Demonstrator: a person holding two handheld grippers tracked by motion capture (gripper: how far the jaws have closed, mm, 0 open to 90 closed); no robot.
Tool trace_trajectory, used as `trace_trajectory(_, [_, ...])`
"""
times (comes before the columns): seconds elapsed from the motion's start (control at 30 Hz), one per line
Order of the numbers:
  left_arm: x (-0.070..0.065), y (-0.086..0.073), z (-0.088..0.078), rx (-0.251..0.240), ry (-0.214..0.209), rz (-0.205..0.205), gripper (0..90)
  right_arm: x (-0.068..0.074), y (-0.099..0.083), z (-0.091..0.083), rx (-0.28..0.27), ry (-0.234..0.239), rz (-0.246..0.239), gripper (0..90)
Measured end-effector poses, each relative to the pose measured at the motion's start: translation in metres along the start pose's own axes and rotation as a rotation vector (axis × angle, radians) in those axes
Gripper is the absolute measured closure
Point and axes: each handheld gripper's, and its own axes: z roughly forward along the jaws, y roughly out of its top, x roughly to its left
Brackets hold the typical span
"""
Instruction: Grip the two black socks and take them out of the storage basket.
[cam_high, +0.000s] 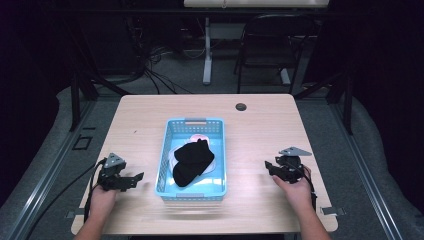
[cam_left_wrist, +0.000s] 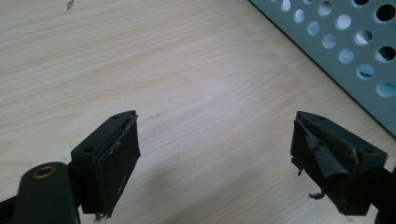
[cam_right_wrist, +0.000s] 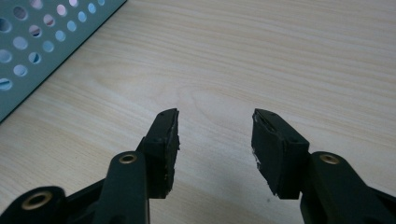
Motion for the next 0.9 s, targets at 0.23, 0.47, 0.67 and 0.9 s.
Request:
trace_trajectory(0.23, [0.0, 0.001, 0.0, -0.001, -0.002, -0.001, 15.6, 0.003, 0.0, -0.004, 0.003, -0.005, 0.005, 52.0])
trace_trajectory(0.47, [0.0, 0.001, 0.0, 0.0, 0.0, 0.0, 15.6, 0.011, 0.008, -0.007, -0.009, 0.033, -0.01, 52.0])
trace_trajectory(0.67, [-0.004, 0.0, -0.001, 0.011, 0.0, 0.018, 15.6, 0.022, 0.023, -0.013, -0.011, 0.106, -0.019, 52.4])
trace_trajectory(0.9, [-0.007, 0.001, 0.0, 0.008, -0.008, 0.038, 15.5, 0.039, 0.044, -0.016, 0.004, 0.109, -0.075, 54.3])
